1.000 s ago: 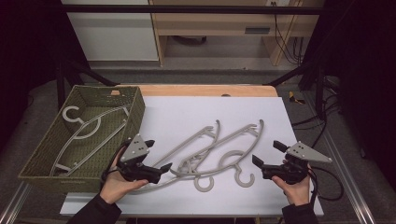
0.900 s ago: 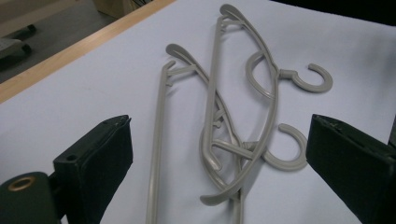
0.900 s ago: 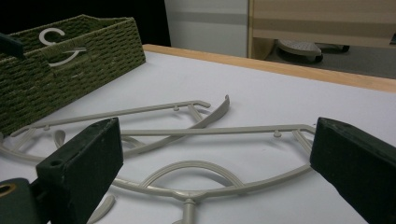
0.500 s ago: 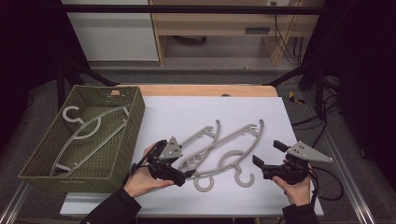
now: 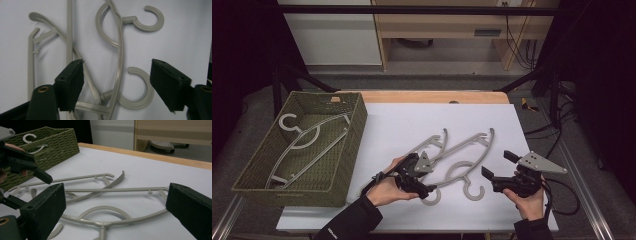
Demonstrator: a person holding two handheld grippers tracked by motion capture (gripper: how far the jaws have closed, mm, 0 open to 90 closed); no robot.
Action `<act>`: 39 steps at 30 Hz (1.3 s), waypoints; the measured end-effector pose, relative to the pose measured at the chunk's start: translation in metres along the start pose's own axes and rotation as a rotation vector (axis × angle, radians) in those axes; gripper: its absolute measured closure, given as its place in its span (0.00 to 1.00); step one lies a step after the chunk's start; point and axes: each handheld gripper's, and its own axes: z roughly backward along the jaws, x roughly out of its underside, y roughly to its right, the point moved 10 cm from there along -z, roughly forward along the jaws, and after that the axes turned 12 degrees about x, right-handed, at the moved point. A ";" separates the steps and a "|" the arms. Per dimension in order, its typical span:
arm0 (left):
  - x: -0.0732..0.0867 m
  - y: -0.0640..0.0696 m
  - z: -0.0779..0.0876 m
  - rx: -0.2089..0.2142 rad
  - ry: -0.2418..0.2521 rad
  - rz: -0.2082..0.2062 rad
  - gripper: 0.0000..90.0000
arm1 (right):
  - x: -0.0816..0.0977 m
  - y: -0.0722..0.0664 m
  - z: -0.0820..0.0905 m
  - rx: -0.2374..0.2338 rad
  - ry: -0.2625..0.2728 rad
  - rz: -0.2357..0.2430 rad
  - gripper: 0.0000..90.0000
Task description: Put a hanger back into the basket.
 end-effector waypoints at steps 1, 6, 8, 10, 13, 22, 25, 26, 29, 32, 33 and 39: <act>-0.001 0.000 -0.003 0.003 -0.005 -0.002 0.34 | 0.000 0.000 0.000 -0.001 0.001 -0.002 0.04; -0.004 0.001 -0.020 0.014 -0.032 -0.010 0.44 | 0.000 -0.001 -0.001 -0.002 0.000 -0.001 0.03; -0.004 0.001 -0.027 0.023 -0.044 -0.009 0.48 | 0.000 -0.001 -0.001 -0.002 0.000 -0.001 0.03; -0.003 -0.001 -0.033 0.030 -0.063 -0.006 0.51 | 0.000 -0.001 -0.001 -0.003 -0.001 -0.002 0.03; 0.000 -0.006 -0.043 0.037 -0.092 0.002 0.55 | 0.001 -0.001 -0.001 -0.005 -0.004 0.000 0.03; 0.005 -0.012 -0.064 0.054 -0.132 0.029 0.69 | 0.002 -0.002 -0.002 -0.009 -0.006 -0.004 0.03; 0.005 -0.012 -0.069 0.057 -0.131 0.049 0.73 | 0.002 -0.002 -0.002 -0.007 -0.006 -0.003 0.03; 0.005 -0.013 -0.070 0.062 -0.132 0.052 0.75 | 0.002 -0.002 -0.002 -0.007 -0.006 -0.001 0.03; 0.005 -0.013 -0.074 0.075 -0.135 0.065 0.80 | 0.002 -0.003 -0.003 -0.011 -0.008 -0.003 0.03; 0.005 -0.013 -0.075 0.085 -0.136 0.077 0.83 | 0.002 -0.003 -0.003 -0.009 -0.009 -0.001 0.03; 0.005 -0.013 -0.075 0.084 -0.138 0.080 0.84 | 0.002 -0.003 -0.003 -0.009 -0.009 -0.001 0.03; 0.005 -0.013 -0.076 0.077 -0.150 0.094 0.87 | 0.002 -0.003 -0.003 -0.012 -0.009 0.002 0.03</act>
